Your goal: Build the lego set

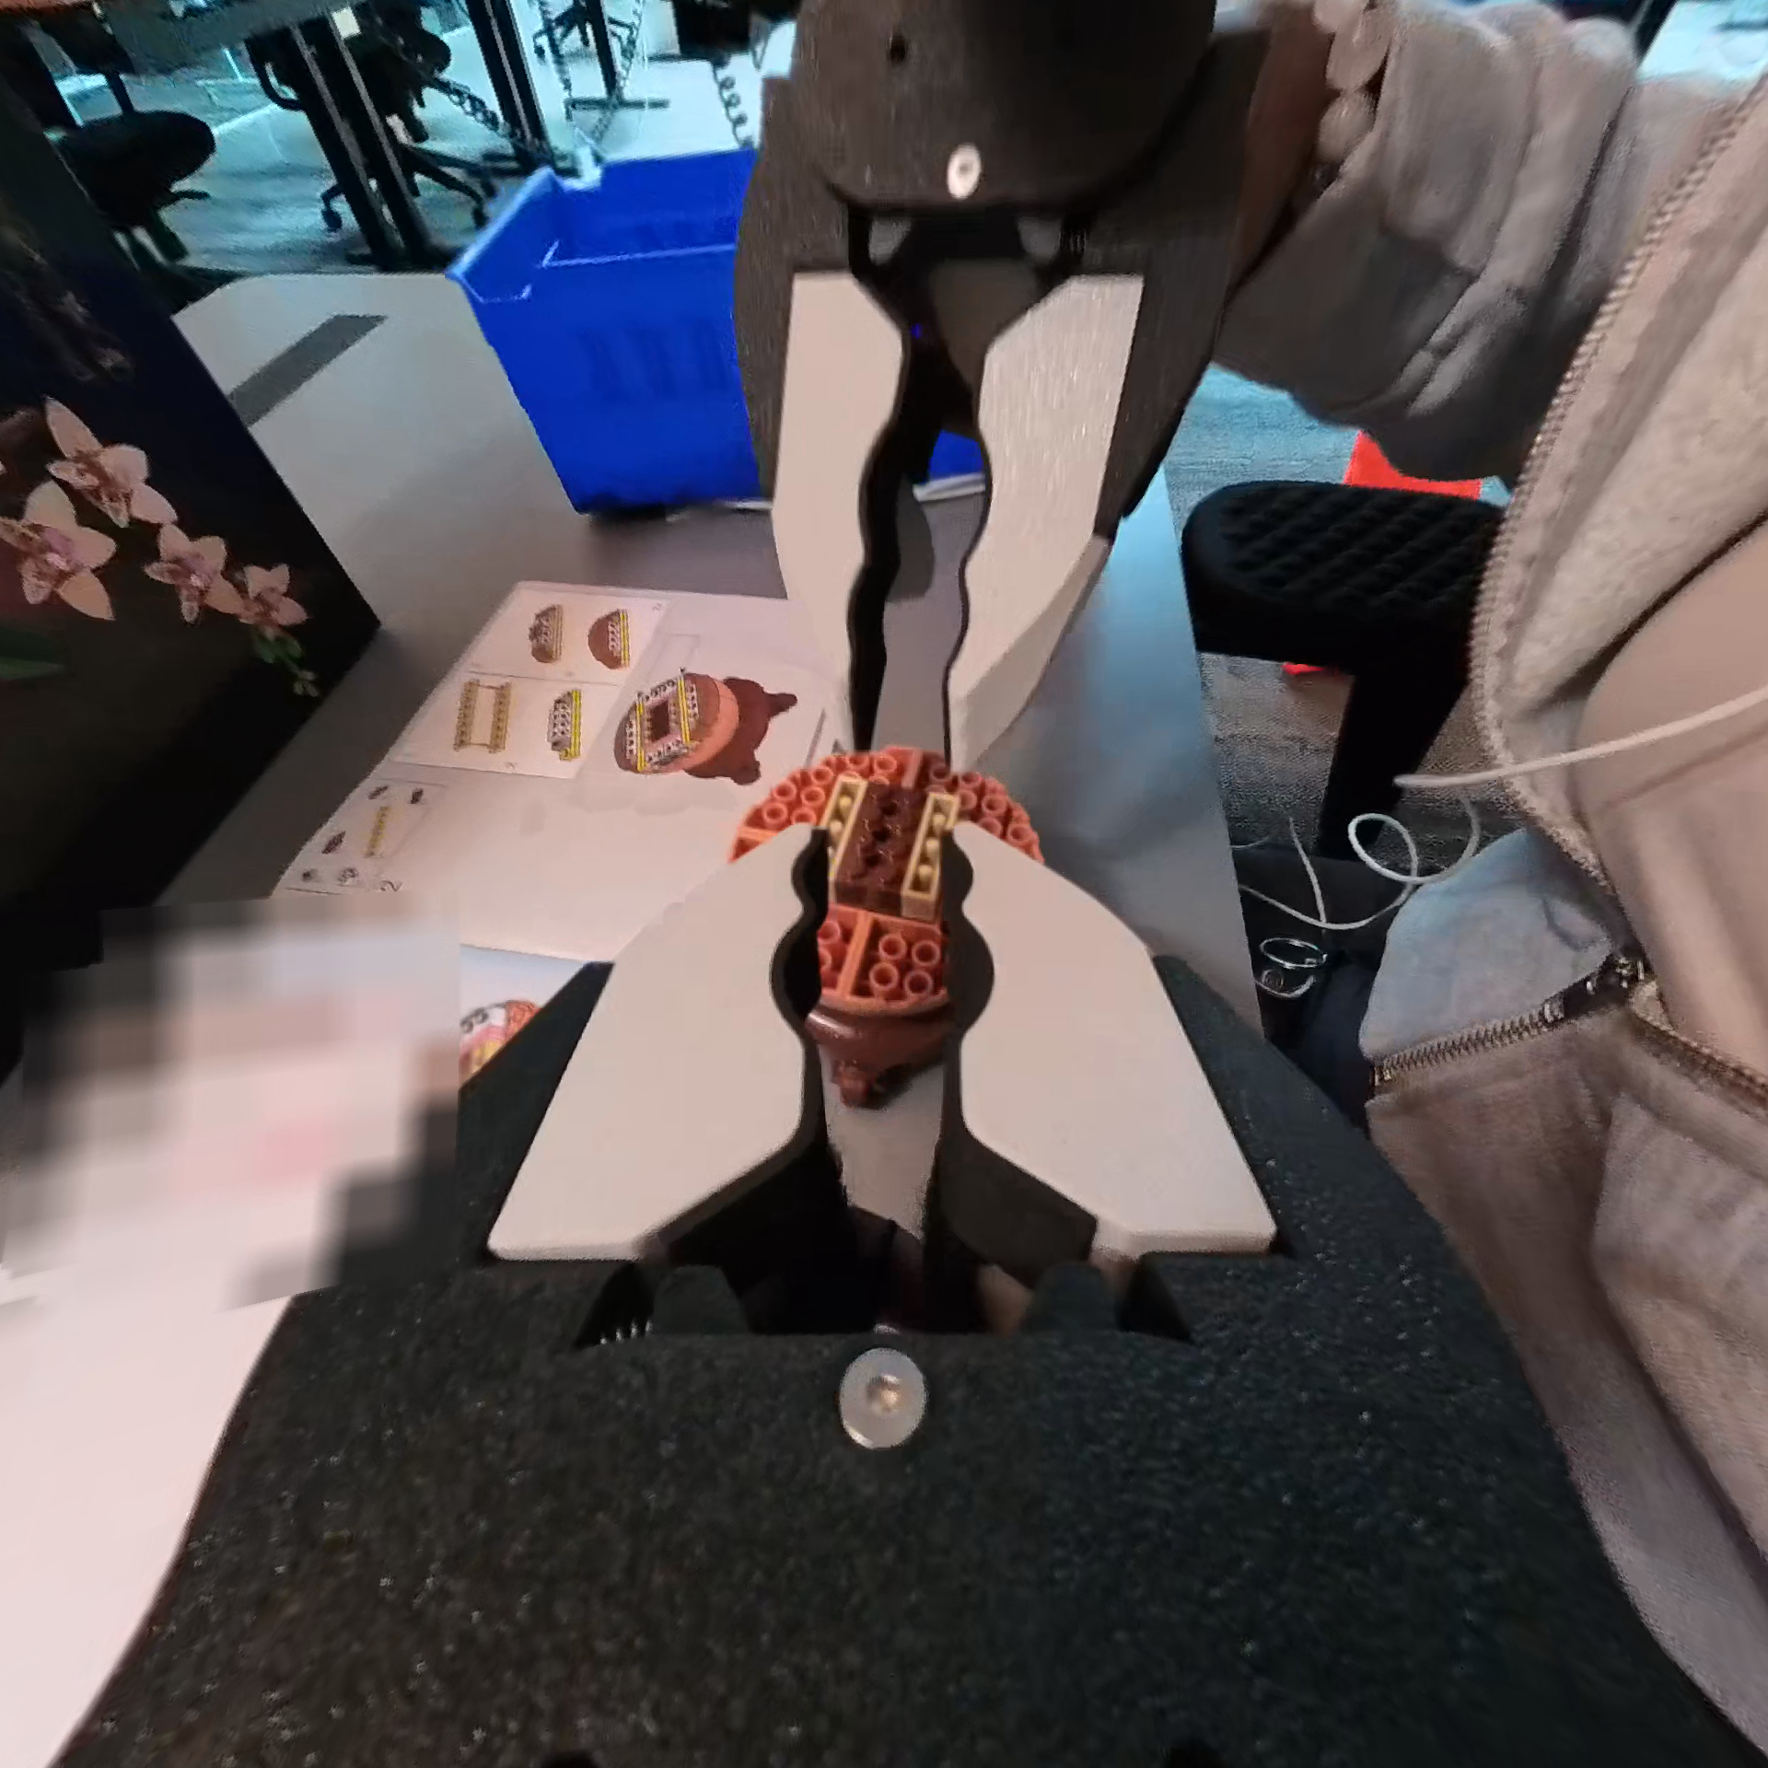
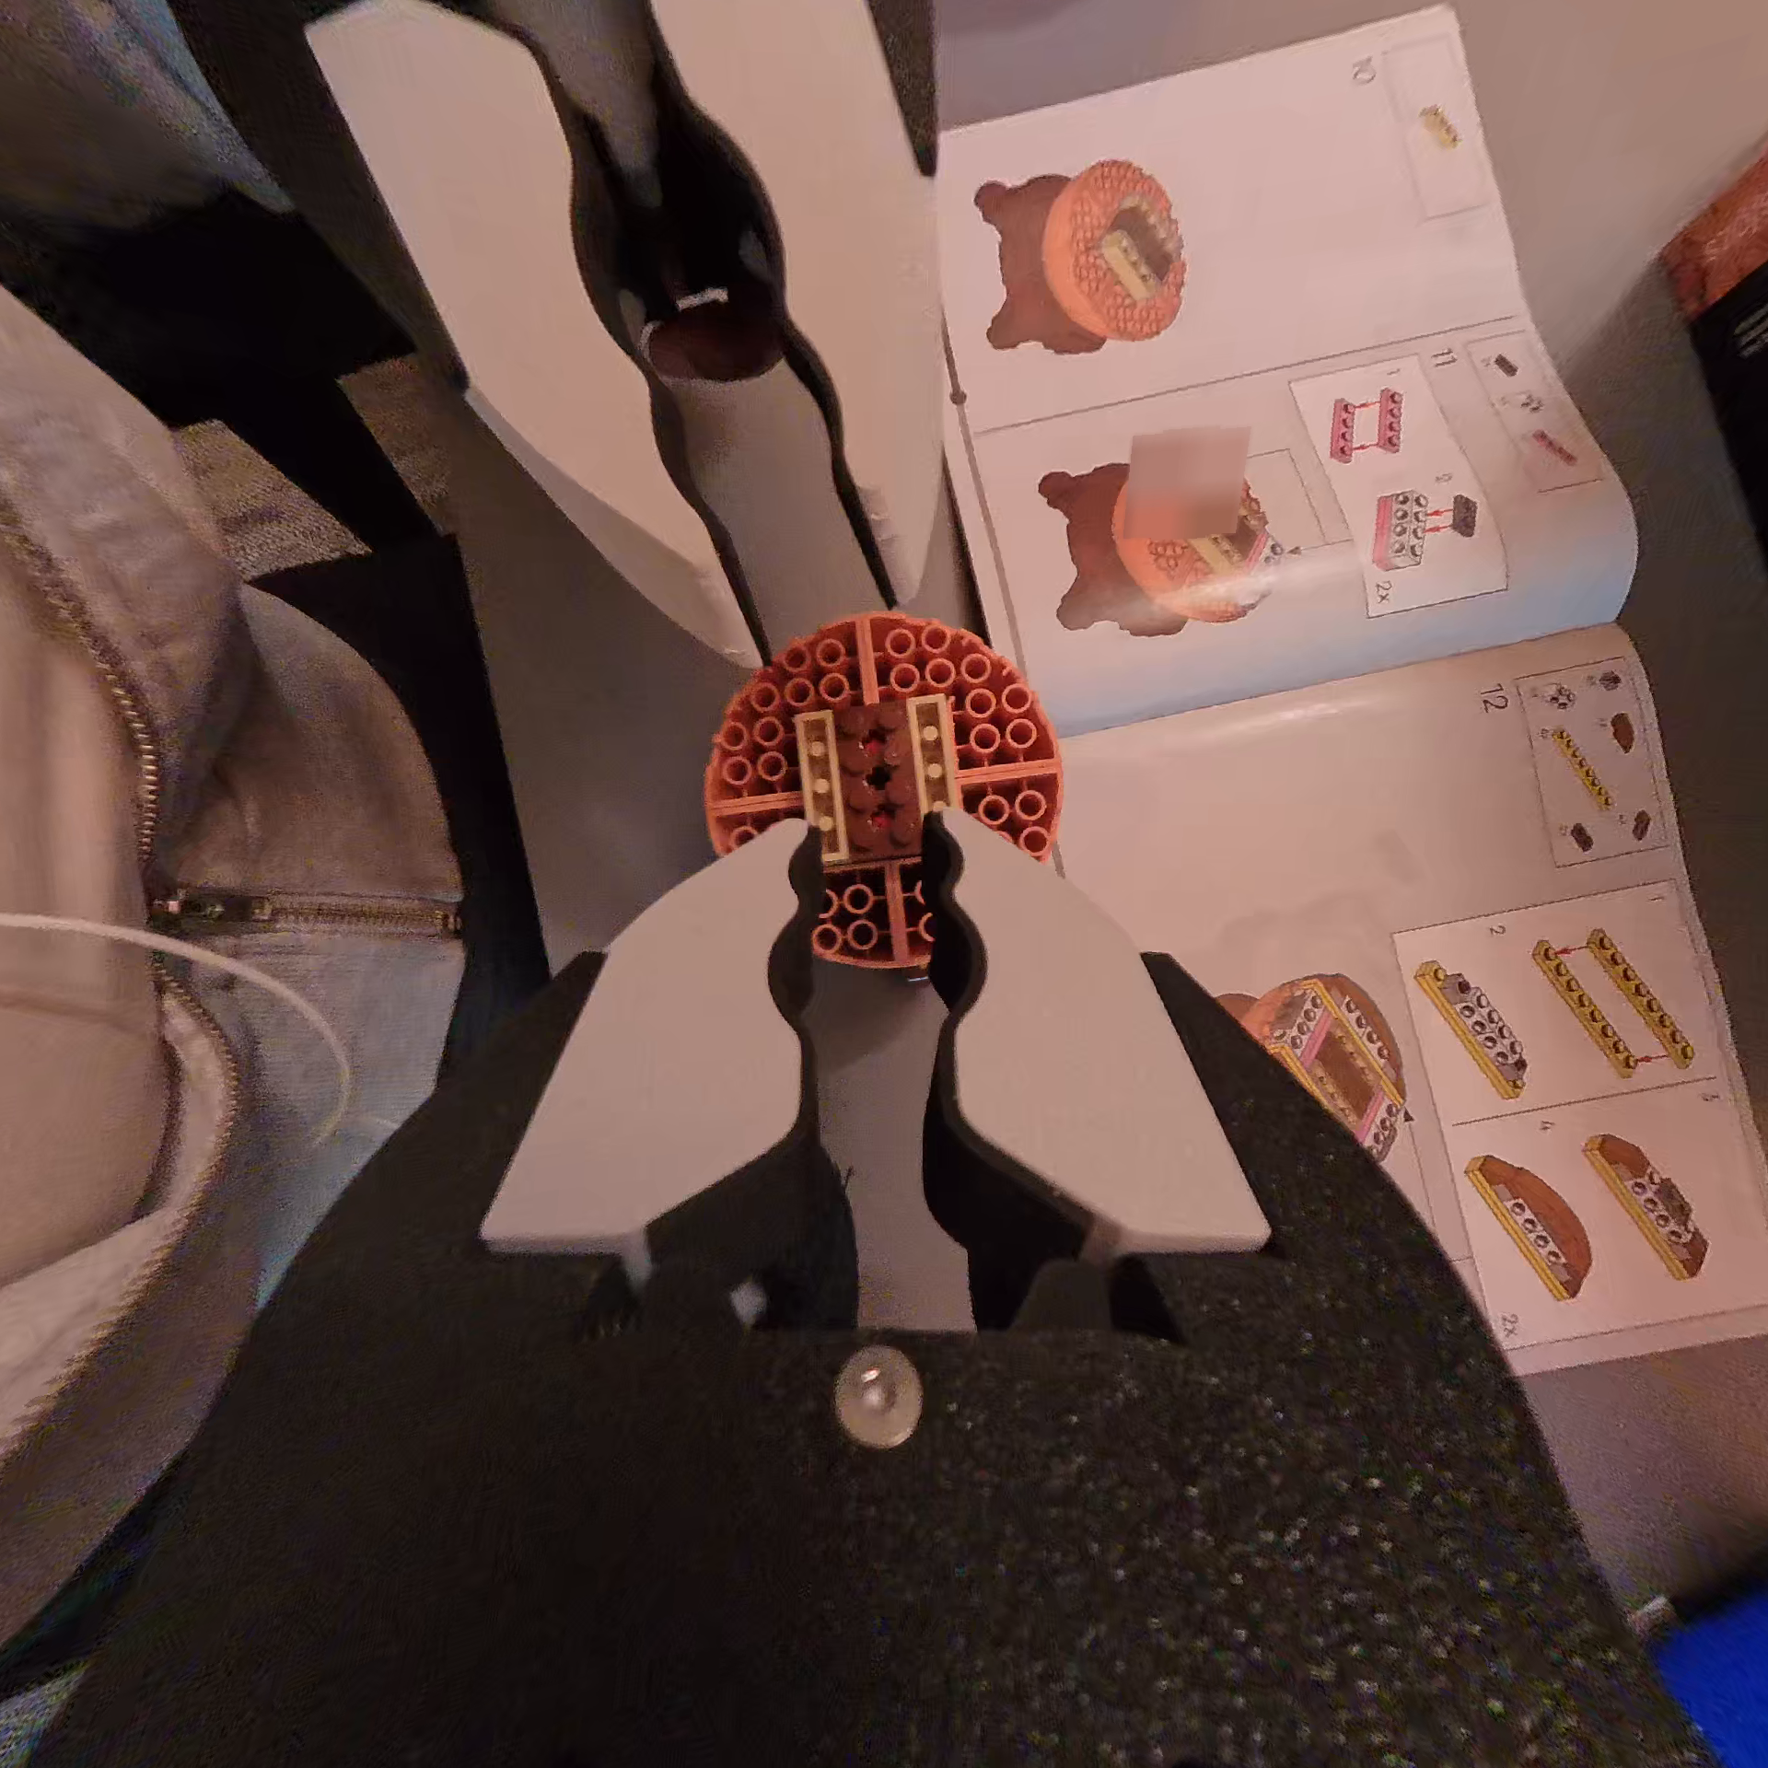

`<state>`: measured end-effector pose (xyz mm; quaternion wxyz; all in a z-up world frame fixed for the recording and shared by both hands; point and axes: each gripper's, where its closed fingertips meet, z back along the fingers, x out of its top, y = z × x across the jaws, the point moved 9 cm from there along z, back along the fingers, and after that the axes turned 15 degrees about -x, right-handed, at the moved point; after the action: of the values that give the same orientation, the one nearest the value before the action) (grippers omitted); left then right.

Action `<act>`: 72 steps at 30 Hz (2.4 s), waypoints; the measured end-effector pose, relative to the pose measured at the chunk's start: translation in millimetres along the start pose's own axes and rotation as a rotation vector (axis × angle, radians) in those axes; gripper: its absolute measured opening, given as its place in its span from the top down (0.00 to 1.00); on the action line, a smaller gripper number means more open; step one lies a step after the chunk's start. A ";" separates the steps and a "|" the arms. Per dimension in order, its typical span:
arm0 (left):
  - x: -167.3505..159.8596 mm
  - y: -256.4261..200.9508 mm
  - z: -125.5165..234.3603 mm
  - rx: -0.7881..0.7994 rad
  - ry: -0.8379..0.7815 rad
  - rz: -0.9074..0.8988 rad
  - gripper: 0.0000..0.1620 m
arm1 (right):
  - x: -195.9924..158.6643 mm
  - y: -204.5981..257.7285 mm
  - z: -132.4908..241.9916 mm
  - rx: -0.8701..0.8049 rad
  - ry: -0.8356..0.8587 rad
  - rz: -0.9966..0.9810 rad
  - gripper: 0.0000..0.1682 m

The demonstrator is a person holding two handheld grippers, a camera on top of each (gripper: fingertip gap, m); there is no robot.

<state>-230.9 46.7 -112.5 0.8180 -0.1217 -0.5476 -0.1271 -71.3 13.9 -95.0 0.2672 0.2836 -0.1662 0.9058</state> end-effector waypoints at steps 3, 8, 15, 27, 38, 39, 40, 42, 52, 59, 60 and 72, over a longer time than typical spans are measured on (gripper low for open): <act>1.1 10.4 -6.0 -0.018 0.043 -0.015 0.87 | -0.4 -4.3 -5.3 0.000 0.007 0.011 0.89; -3.2 13.9 -20.0 -0.088 0.097 -0.005 0.89 | -0.3 -4.4 -7.3 0.016 0.003 0.023 0.89; -6.7 15.1 -23.4 -0.093 0.120 0.007 0.91 | 0.2 -2.5 -9.5 0.004 0.018 0.047 0.91; -6.1 15.0 -24.1 -0.088 0.125 0.063 0.91 | 6.4 2.5 -9.7 -0.020 0.093 0.061 0.92; -4.7 10.3 -23.9 -0.046 0.142 -0.005 0.91 | 2.5 3.3 -9.1 0.026 0.021 0.051 0.86; -4.4 10.4 -22.9 -0.037 0.135 -0.010 0.88 | 1.3 2.8 -8.3 0.041 -0.005 0.027 0.84; -3.3 10.1 -21.1 -0.041 0.114 -0.004 0.81 | 0.2 1.0 -6.3 0.044 -0.044 0.001 0.83; 0.3 9.4 -15.1 -0.046 0.053 0.015 0.75 | -1.2 -4.3 2.2 0.020 -0.149 -0.056 0.80; -15.4 13.0 8.2 0.125 -0.040 0.027 0.58 | -43.4 -6.6 6.6 -0.238 -0.316 -0.114 0.42; -35.1 3.0 3.1 0.134 -0.021 0.039 0.53 | -62.9 3.6 -5.3 -0.203 -0.362 -0.156 0.40; -37.9 2.0 1.3 0.130 -0.015 0.044 0.51 | -64.2 5.0 -7.8 -0.196 -0.359 -0.155 0.40; -37.6 -3.6 -20.9 0.047 0.089 -0.007 0.58 | -55.2 9.3 -31.5 -0.060 -0.390 -0.025 0.57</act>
<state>-227.9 39.1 -154.9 0.8439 -0.0947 -0.5138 -0.1221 -51.6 -0.8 -154.3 0.2495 0.4479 -0.2382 0.8249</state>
